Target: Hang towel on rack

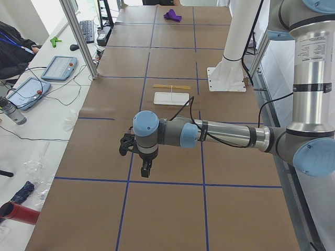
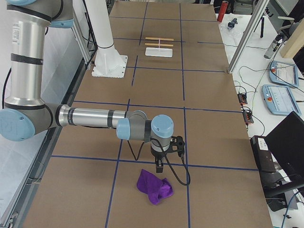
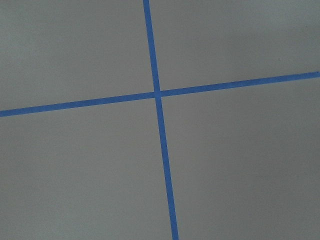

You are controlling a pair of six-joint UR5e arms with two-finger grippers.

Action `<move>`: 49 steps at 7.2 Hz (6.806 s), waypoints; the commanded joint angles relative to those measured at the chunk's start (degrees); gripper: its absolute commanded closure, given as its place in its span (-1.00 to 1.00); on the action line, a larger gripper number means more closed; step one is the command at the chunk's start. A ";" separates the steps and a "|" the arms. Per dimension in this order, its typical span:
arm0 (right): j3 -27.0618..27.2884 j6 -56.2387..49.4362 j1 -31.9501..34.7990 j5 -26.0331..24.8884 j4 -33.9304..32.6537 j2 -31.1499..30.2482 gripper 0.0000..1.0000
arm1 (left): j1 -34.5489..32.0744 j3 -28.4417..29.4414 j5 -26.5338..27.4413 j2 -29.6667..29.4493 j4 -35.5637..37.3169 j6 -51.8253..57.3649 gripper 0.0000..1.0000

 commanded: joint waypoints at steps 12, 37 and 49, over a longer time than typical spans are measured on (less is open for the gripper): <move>-17.89 -29.56 -1.41 -0.45 13.00 6.15 -1.00 | 1.49 -1.84 -0.38 -5.04 -4.83 -0.70 -1.00; 19.68 21.62 -20.63 5.00 -15.22 29.60 1.00 | 20.27 -3.95 -0.38 -24.60 -20.92 -57.55 -1.00; 19.69 49.83 -44.12 -12.05 13.36 41.92 1.00 | 48.86 5.89 15.00 -49.95 -21.44 -128.66 -1.00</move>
